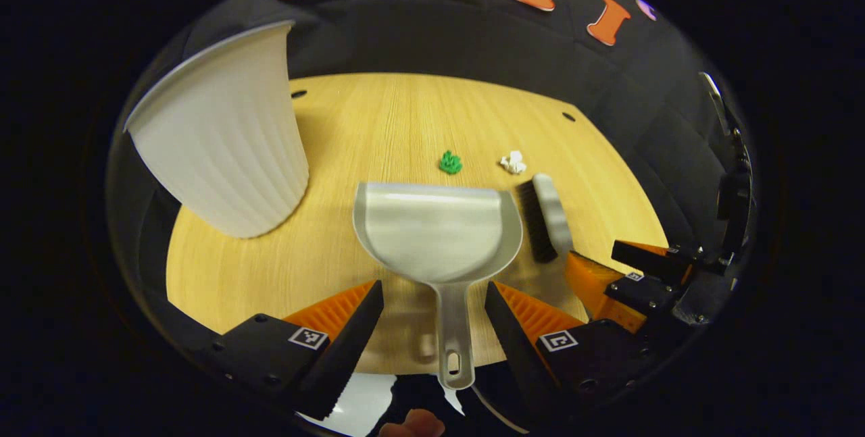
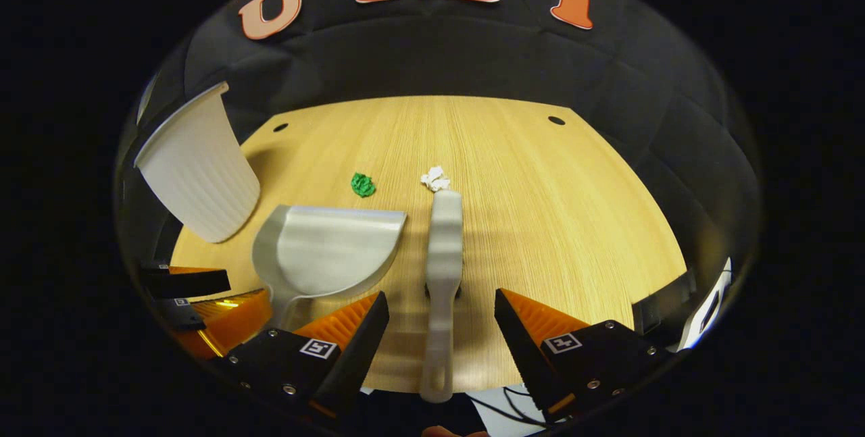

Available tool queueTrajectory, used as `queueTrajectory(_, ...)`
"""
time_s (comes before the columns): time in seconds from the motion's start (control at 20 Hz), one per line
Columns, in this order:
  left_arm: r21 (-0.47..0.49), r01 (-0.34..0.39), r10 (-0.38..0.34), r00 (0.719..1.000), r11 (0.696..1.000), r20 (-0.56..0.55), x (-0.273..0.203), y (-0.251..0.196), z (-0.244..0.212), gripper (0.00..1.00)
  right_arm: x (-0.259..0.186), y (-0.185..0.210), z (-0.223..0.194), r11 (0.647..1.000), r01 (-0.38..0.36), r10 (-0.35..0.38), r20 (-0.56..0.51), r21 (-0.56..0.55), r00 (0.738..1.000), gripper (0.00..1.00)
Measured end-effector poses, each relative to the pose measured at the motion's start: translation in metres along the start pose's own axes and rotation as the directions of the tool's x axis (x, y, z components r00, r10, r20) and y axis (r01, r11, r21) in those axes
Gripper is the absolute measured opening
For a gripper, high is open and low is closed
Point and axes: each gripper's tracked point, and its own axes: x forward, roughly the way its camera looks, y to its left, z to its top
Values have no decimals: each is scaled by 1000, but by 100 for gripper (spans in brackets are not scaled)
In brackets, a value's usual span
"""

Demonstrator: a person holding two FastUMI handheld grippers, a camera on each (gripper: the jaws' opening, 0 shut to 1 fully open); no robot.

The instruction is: Pick up the small broom and dustpan from the desktop, sweep the trash into the dustpan with the broom, and then empty the trash into the garbage bin.

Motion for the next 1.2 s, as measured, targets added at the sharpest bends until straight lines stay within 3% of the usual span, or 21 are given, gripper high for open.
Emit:
queueTrajectory(0.15,-26,-10,6,988,1000,-152,9,1,-20,98,29,0,-14,999,-22,20,-94,-28,995,95)
queueTrajectory(0.4,-77,-52,26,953,996,-302,21,2,-29,96,70,-6,-24,998,-23,8,-232,-65,973,94)
queueTrajectory(0.55,-78,-58,27,937,995,-349,18,2,-29,89,77,-11,-19,997,-23,3,-277,-70,961,78)
queueTrajectory(0.65,-70,-49,19,926,996,-377,19,0,-30,86,81,-5,-18,997,-43,22,-296,-63,955,54)
queueTrajectory(0.7,-72,-38,7,920,997,-391,20,-3,-29,77,81,-4,-16,997,-46,23,-304,-67,952,50)
queueTrajectory(0.75,-64,-44,15,917,997,-399,19,-2,-30,68,82,-4,-16,996,-51,24,-313,-77,949,35)
queueTrajectory(0.8,-55,-48,21,911,997,-411,20,0,-33,51,82,-5,-16,994,-59,27,-325,-89,945,30)
queueTrajectory(0.85,-47,-44,20,907,998,-422,19,-1,-34,42,81,-4,-14,994,-69,37,-331,-86,943,47)
queueTrajectory(0.9,-33,-35,18,903,999,-429,18,0,-34,39,80,-4,-10,994,-78,49,-338,-71,940,35)
queueTrajectory(1.2,34,6,10,893,999,-450,21,10,-27,30,91,-33,27,996,-73,52,-350,-45,935,29)
